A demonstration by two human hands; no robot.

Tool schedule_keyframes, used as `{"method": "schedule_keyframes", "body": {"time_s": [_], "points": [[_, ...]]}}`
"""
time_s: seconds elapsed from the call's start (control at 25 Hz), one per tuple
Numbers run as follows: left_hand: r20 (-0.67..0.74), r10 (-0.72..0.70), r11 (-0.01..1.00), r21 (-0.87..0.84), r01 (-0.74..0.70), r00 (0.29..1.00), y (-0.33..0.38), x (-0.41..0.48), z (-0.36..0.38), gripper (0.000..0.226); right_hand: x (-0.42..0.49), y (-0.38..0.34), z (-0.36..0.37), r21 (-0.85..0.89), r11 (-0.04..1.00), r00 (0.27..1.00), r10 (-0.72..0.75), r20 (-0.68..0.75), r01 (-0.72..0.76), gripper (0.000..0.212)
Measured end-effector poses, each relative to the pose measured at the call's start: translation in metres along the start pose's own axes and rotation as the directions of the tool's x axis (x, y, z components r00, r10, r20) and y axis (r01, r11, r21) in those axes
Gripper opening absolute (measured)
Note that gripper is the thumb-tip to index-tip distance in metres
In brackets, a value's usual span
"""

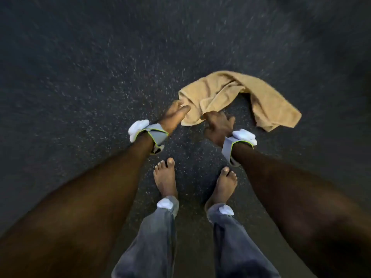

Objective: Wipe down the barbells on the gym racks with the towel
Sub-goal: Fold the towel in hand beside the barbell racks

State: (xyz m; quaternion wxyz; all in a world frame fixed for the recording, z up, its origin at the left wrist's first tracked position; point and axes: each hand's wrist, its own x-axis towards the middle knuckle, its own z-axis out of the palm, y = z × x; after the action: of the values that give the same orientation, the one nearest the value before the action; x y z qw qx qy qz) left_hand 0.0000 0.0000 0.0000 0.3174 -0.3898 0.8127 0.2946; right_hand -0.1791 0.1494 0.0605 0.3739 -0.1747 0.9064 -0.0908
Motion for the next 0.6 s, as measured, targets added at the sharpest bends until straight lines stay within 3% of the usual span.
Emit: {"method": "schedule_keyframes", "body": {"time_s": [0.08,0.12,0.24,0.28,0.32,0.44,0.48,0.6], "points": [[-0.237,-0.019,0.990,0.131,0.051,0.971,-0.045,0.028,0.060,0.025,0.033,0.012,0.028,-0.184,0.975,0.992,-0.114,0.059,0.123,0.050],[-0.308,0.034,0.991,0.137,0.008,0.951,-0.054,0.040,0.081,0.025,0.047,0.016,0.038,-0.279,0.941,0.979,-0.166,0.115,0.192,0.051],[-0.335,0.074,0.992,0.122,-0.035,0.939,-0.075,0.080,0.106,0.033,0.081,0.017,0.063,-0.454,0.850,0.957,-0.176,0.232,0.266,0.055],[-0.300,0.077,0.976,0.218,-0.010,0.951,-0.079,0.083,0.109,0.033,0.092,0.018,0.072,-0.502,0.826,0.956,-0.145,0.254,0.258,0.058],[-0.277,-0.002,0.996,0.090,0.028,0.961,-0.081,0.084,0.110,0.032,0.098,0.017,0.079,-0.528,0.813,0.959,-0.123,0.255,0.245,0.059],[-0.235,-0.123,0.992,-0.062,0.112,0.964,-0.099,0.087,0.102,0.029,0.104,0.021,0.085,-0.498,0.844,0.969,-0.097,0.227,0.201,0.051],[-0.264,-0.081,0.996,0.004,0.085,0.961,-0.099,0.084,0.099,0.030,0.104,0.025,0.081,-0.451,0.876,0.974,-0.083,0.212,0.173,0.048],[-0.165,-0.205,0.970,-0.167,0.177,0.965,-0.096,0.083,0.090,0.029,0.092,0.037,0.067,-0.272,0.959,0.995,-0.057,0.083,0.077,0.024]]}}
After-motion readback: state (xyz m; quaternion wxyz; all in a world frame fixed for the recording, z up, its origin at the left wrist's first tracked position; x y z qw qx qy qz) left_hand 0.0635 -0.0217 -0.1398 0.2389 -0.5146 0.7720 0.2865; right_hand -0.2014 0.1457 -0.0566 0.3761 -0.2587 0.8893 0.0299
